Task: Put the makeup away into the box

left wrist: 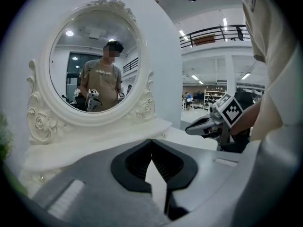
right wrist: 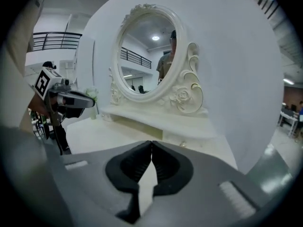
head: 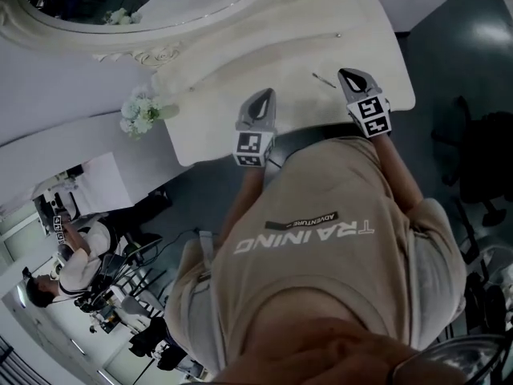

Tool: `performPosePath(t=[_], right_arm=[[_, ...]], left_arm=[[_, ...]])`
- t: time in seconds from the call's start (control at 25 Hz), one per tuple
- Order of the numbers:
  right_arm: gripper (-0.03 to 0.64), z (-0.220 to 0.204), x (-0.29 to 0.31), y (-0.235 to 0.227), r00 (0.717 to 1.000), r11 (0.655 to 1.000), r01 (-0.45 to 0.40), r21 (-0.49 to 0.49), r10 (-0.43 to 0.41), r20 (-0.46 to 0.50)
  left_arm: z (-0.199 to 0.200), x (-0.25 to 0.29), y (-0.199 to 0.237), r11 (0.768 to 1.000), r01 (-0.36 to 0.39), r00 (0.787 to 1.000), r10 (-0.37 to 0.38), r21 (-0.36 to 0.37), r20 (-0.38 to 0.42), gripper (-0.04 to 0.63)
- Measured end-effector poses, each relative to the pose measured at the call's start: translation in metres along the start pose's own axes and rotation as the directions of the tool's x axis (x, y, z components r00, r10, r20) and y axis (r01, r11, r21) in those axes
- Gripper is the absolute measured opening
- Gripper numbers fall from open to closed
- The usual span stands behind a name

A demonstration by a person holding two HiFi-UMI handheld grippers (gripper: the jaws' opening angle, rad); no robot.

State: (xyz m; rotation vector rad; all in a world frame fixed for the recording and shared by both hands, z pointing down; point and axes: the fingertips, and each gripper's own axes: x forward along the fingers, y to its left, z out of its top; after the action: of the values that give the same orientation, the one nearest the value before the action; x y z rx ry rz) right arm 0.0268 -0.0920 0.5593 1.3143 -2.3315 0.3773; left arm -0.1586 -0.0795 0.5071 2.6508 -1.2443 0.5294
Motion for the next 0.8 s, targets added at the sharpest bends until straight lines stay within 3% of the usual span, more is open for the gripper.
performPosePath(t=[0.12, 0.28, 0.48, 0.6, 0.68, 0.8], right_arm=[[0.006, -0.002, 0.02, -0.034, 1.0, 1.0, 0.004, -0.021, -0.005, -0.023], [0.07, -0.01, 0.054, -0.079, 0.999, 0.997, -0.002, 0.079, 0.005, -0.035], [0.104, -0.03, 0.089, -0.113, 0.999, 0.987, 0.018, 0.161, -0.011, -0.046], [0.116, -0.04, 0.104, -0.121, 0.998, 0.98, 0.019, 0.2, -0.008, -0.057], [0.176, -0.041, 0.115, -0.125, 0.998, 0.975, 0.029, 0.222, -0.015, -0.064], [0.184, -0.041, 0.124, -0.127, 0.998, 0.964, 0.037, 0.264, -0.02, -0.068]], left_arm=[[0.01, 0.036, -0.002, 0.998, 0.002, 1.0, -0.002, -0.057, 0.001, 0.007], [0.024, 0.089, 0.008, 0.978, -0.026, 0.999, 0.029, -0.207, 0.012, 0.006], [0.03, 0.127, 0.001, 0.979, -0.046, 0.999, 0.043, -0.198, -0.019, 0.007], [0.03, 0.132, -0.003, 0.979, -0.074, 0.997, 0.067, -0.19, -0.041, 0.006], [0.03, 0.133, -0.001, 0.977, -0.098, 0.995, 0.09, -0.188, -0.048, 0.006], [0.03, 0.131, 0.001, 0.974, -0.13, 0.991, 0.123, -0.183, -0.049, 0.007]])
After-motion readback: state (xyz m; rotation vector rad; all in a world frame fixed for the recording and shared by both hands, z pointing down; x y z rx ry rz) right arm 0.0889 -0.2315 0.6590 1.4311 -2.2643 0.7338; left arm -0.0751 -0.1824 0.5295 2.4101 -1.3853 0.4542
